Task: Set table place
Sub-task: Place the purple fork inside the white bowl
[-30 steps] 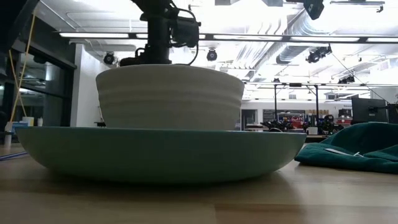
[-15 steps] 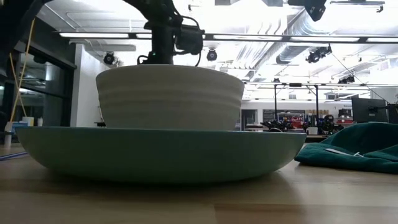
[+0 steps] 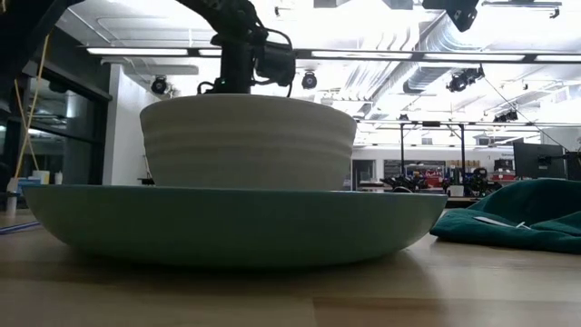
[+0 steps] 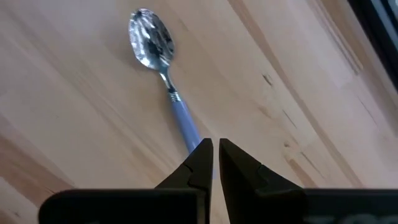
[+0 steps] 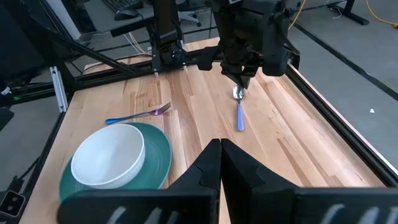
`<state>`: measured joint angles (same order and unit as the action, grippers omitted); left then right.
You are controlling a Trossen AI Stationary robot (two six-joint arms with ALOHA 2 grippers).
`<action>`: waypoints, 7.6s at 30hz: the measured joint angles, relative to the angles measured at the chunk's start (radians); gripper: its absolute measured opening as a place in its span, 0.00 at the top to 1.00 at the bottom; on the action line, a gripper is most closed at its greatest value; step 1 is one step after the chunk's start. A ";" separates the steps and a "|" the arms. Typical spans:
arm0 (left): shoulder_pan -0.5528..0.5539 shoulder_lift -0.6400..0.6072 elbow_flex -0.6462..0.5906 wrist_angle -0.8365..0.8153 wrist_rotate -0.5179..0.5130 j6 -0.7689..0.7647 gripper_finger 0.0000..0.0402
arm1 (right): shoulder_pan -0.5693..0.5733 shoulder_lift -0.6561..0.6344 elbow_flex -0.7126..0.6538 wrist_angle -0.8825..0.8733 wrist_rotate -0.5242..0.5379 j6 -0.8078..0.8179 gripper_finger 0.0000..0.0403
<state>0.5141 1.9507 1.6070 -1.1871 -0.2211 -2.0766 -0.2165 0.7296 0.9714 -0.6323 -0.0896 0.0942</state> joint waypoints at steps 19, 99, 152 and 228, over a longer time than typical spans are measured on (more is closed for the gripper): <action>0.010 0.010 -0.001 -0.040 -0.018 -0.012 0.95 | 0.000 -0.008 0.000 -0.008 0.058 -0.001 1.00; 0.074 -0.040 -0.258 0.215 0.171 -0.049 0.75 | -0.032 -0.011 0.000 -0.067 0.128 0.046 1.00; 0.133 -0.051 -0.379 0.325 0.252 0.013 0.75 | -0.032 0.001 0.000 -0.082 0.150 0.063 1.00; 0.134 -0.052 -0.426 0.407 0.301 0.112 0.89 | -0.033 0.011 0.000 -0.073 0.160 0.070 1.00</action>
<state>0.6479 1.8987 1.1805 -0.7801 0.0795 -1.9647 -0.2493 0.7410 0.9714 -0.7057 0.0700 0.1637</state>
